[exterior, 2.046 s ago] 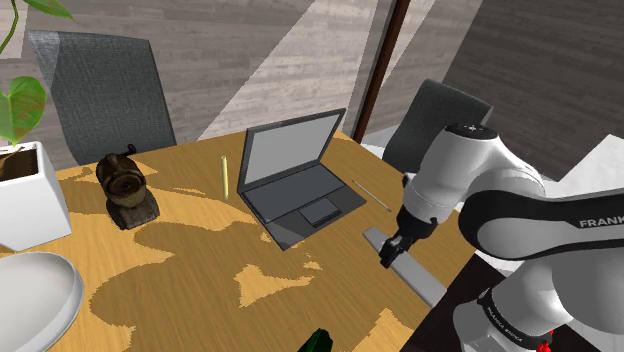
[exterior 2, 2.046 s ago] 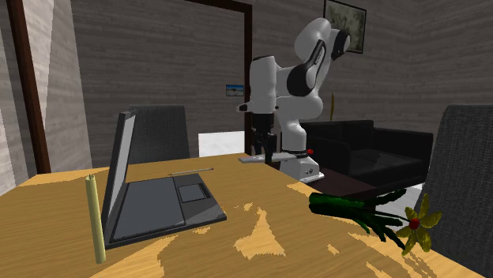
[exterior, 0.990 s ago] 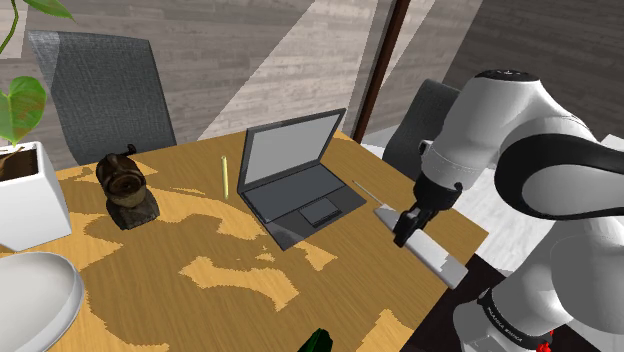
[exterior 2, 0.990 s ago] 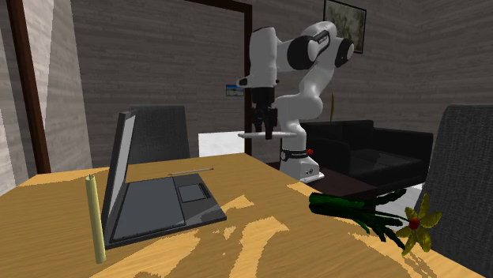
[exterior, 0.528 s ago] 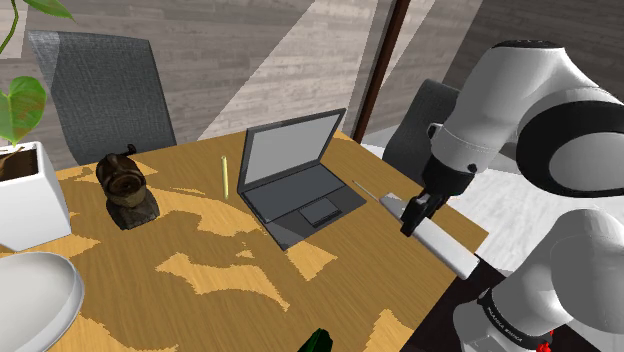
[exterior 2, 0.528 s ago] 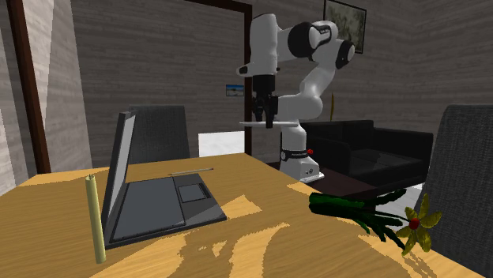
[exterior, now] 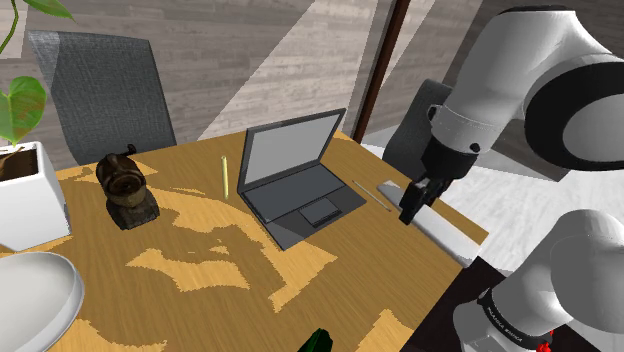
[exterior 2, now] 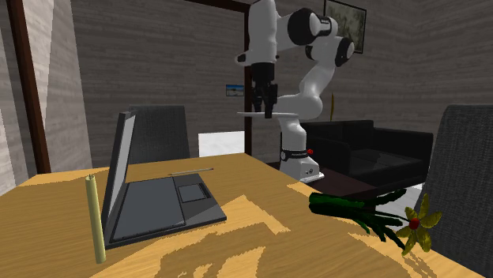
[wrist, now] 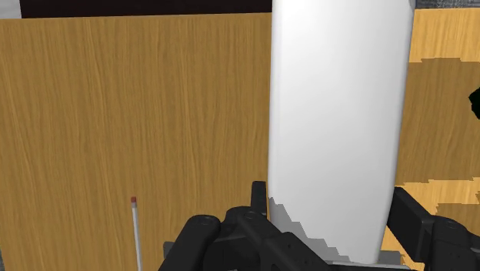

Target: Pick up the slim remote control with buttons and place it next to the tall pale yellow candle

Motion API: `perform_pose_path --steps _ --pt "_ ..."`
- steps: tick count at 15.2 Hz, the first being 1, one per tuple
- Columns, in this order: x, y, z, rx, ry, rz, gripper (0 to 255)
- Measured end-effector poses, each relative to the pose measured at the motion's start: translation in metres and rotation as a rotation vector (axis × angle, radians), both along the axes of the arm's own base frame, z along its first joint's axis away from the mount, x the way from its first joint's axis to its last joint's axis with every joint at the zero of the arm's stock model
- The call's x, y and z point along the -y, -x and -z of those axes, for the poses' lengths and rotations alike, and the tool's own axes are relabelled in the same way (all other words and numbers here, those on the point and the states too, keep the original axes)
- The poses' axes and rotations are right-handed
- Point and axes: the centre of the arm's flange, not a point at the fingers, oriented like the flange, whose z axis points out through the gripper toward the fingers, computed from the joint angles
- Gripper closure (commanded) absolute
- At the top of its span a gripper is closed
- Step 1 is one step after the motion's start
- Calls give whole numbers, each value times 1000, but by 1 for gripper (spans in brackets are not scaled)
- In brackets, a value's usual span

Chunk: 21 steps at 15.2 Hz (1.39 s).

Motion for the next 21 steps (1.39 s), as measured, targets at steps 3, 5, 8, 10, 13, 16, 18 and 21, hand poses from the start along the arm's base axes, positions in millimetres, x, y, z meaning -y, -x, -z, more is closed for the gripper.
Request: perform_pose_path --steps 3,5,8,10,13,16,18,21 --pt "-27 -25 -3 -1 1 0 255" --pt "-46 -37 -2 0 1 0 255" --pt "-77 -67 -2 0 2 0 255" --pt "-99 -83 -2 0 1 -1 255" --pt "-129 -108 -3 0 1 -1 255" --pt "-158 -133 -2 -1 1 -1 255" --pt "-181 -153 -3 -1 -1 -1 255" --pt "-211 -172 0 -2 0 -3 255"
